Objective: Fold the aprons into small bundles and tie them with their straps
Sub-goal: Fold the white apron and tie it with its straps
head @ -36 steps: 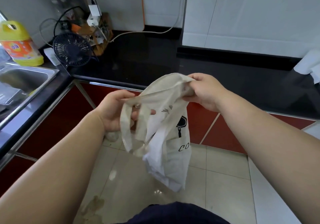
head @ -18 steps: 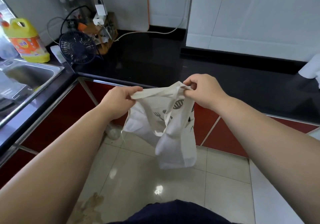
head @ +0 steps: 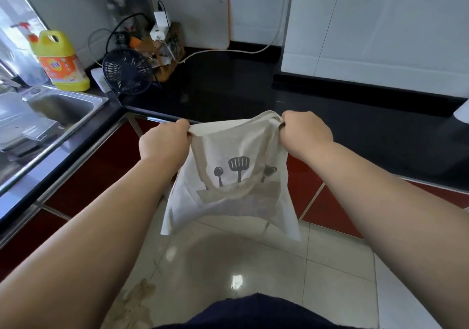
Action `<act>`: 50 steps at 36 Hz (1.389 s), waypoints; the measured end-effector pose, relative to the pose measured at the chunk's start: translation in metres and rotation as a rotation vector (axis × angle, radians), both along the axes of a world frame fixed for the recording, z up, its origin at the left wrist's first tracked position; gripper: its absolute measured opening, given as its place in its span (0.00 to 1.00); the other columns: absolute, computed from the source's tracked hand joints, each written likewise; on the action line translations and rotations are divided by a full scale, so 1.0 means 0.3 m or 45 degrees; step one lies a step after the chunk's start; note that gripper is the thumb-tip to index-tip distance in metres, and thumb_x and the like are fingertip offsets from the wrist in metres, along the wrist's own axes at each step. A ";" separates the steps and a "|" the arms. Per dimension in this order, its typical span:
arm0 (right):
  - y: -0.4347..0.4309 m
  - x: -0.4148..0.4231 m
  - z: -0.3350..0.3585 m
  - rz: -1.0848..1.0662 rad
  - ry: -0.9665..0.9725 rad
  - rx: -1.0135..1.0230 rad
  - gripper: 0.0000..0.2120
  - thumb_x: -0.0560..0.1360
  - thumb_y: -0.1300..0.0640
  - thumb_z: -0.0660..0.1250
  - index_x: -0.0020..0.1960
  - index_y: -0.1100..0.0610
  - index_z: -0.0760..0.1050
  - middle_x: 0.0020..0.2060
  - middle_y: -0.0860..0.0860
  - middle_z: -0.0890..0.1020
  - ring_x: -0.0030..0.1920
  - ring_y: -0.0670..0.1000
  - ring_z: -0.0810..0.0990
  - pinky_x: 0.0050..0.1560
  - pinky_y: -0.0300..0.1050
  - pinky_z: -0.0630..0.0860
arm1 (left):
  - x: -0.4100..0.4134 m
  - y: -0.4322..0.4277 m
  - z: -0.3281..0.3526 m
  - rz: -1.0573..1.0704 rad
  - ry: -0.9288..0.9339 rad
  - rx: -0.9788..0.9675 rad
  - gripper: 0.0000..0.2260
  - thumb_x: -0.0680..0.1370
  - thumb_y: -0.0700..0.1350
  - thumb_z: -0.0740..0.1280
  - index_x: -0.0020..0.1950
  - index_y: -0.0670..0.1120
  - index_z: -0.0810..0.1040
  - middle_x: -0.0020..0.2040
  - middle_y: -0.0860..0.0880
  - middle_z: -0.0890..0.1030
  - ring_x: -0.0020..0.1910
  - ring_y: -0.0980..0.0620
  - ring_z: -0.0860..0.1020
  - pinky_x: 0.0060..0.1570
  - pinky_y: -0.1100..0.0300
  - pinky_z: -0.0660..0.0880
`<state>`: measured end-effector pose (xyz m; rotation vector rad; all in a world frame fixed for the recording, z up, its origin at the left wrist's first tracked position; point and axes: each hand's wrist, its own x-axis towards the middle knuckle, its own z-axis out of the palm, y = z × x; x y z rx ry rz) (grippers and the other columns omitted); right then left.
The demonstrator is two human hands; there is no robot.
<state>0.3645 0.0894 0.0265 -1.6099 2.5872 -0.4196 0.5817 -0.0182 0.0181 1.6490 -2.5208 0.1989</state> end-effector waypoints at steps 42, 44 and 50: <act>-1.120 -0.494 0.104 -0.177 -0.855 -0.672 0.20 0.81 0.63 0.51 0.69 0.54 0.69 0.56 0.46 0.73 0.58 0.46 0.72 0.58 0.36 0.67 | -0.668 -1.148 0.068 -0.183 1.479 0.829 0.20 0.83 0.40 0.54 0.75 0.51 0.65 0.68 0.54 0.70 0.58 0.61 0.70 0.60 0.70 0.67; -1.216 -0.534 0.113 -0.206 -0.842 -0.685 0.20 0.80 0.64 0.51 0.69 0.54 0.70 0.57 0.47 0.73 0.61 0.48 0.72 0.63 0.39 0.68 | -0.713 -1.256 0.092 -0.195 1.454 0.820 0.20 0.83 0.40 0.55 0.75 0.50 0.65 0.69 0.53 0.70 0.62 0.58 0.72 0.65 0.64 0.69; -1.461 -0.646 0.182 -0.215 -0.795 -0.808 0.23 0.82 0.62 0.50 0.77 0.55 0.54 0.70 0.51 0.66 0.67 0.48 0.69 0.63 0.30 0.66 | -0.861 -1.534 0.187 -0.339 1.478 0.856 0.22 0.83 0.48 0.57 0.78 0.52 0.59 0.71 0.50 0.71 0.68 0.50 0.71 0.69 0.56 0.67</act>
